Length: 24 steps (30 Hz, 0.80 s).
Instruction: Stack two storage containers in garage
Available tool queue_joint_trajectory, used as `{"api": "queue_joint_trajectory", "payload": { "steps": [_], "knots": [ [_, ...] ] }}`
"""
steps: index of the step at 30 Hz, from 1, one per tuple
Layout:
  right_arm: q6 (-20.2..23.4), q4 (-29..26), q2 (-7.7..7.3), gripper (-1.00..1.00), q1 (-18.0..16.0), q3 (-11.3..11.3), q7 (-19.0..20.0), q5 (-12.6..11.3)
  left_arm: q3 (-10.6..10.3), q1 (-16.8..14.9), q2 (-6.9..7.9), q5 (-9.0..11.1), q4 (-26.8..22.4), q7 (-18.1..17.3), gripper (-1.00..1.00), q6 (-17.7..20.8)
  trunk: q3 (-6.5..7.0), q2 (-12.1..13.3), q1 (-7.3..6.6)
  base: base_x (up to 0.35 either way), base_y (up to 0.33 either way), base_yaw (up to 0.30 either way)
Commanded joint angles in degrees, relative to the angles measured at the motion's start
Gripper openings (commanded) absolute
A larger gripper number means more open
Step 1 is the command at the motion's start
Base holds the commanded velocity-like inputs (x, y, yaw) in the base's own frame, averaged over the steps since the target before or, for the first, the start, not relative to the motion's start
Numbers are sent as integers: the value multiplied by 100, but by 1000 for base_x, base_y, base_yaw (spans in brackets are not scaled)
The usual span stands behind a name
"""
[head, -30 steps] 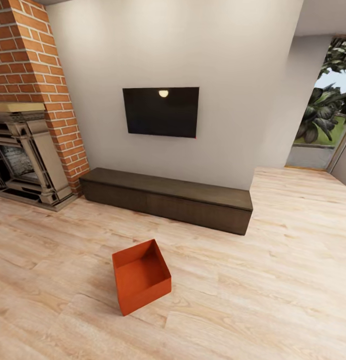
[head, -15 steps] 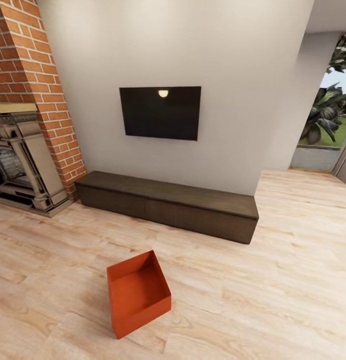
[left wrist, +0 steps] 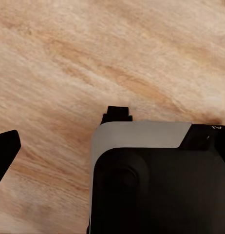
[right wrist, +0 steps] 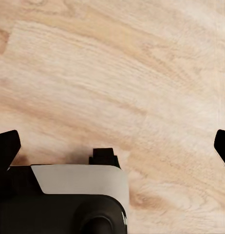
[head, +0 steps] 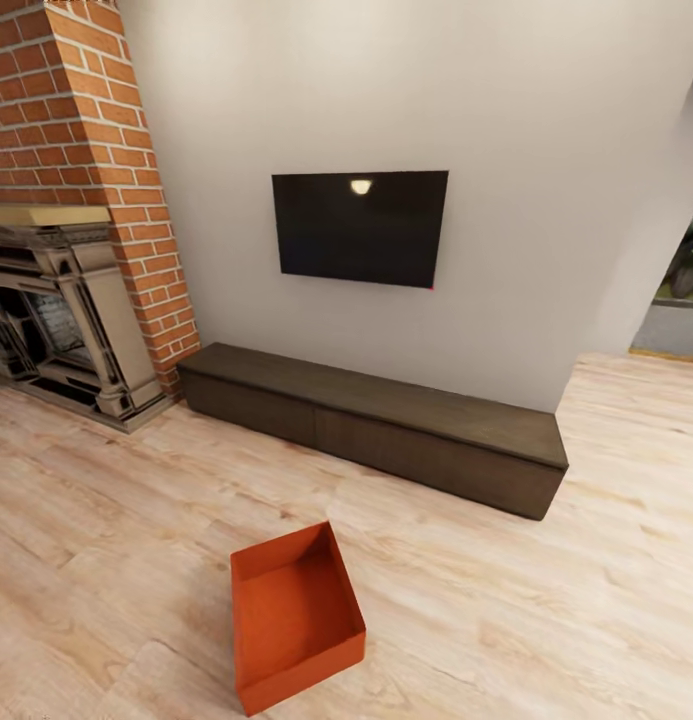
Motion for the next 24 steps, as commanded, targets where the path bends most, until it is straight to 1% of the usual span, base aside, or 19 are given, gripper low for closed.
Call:
{"api": "queue_joint_trajectory", "payload": {
  "steps": [1,17,21,24],
  "knots": [
    [-34,18,0,100,-7,37,-10,-31,-31,-10,-2,59,22,3,100,-35,-6,-3,2,106,7,282],
    [-34,18,0,100,-7,37,-10,-22,0,-10,-3,83,14,10,100,-35,-6,-3,2,16,1,283],
    [-34,18,0,100,-7,37,-10,-28,-4,-10,-10,85,13,10,100,-35,-6,-3,2,12,-10,88],
    [-34,18,0,100,-7,37,-10,-30,-18,-10,-10,78,13,10,100,-35,-6,-3,2,178,-125,11]
  ]
}}
